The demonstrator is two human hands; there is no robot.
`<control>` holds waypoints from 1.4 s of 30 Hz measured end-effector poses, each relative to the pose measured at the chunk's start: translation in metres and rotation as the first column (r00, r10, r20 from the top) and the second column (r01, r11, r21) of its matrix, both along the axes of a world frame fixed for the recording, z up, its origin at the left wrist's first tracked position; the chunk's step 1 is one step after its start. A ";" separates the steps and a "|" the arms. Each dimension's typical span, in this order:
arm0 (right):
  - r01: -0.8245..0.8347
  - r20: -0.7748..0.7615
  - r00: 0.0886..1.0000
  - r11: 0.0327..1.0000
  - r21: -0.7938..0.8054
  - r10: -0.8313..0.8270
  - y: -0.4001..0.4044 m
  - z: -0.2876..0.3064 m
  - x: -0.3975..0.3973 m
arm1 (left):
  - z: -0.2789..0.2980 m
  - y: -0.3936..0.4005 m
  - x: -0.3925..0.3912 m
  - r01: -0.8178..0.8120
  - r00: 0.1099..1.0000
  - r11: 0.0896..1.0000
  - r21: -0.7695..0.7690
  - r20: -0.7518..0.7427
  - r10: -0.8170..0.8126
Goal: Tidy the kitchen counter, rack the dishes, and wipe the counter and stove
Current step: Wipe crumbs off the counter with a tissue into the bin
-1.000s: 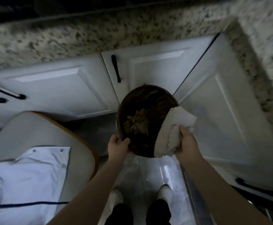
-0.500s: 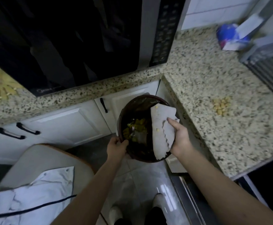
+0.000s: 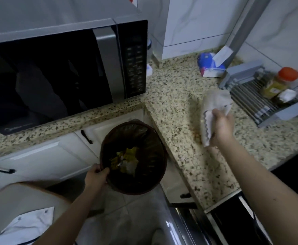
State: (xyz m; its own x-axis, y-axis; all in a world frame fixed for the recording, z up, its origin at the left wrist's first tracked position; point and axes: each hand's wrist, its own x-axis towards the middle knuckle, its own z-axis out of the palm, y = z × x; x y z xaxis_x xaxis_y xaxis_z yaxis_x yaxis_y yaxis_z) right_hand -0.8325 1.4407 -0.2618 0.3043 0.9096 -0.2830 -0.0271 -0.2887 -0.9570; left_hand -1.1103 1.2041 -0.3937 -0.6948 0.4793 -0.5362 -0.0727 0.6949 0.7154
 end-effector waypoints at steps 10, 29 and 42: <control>-0.460 0.734 0.515 0.865 -0.200 0.444 0.069 -0.081 0.071 | -0.031 0.008 0.001 0.019 0.998 0.996 -0.084 -0.063 -0.024; -0.478 0.781 0.541 0.878 -0.020 0.312 -0.019 -0.107 0.002 | -0.044 0.006 0.004 -0.088 0.980 0.995 -0.040 0.176 0.094; -0.790 0.649 0.220 0.523 -0.319 0.728 -0.162 -0.161 -0.115 | -0.045 -0.006 -0.002 -0.125 0.940 0.992 0.014 0.321 0.114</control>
State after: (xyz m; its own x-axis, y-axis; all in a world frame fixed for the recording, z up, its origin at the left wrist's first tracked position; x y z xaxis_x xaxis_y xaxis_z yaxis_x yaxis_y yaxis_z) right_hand -0.9471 1.2783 -0.4232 -0.4895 0.8230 -0.2884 0.7699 0.2526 -0.5860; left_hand -1.1119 1.1977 -0.4387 -0.5433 0.4254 -0.7238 -0.3816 0.6428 0.6642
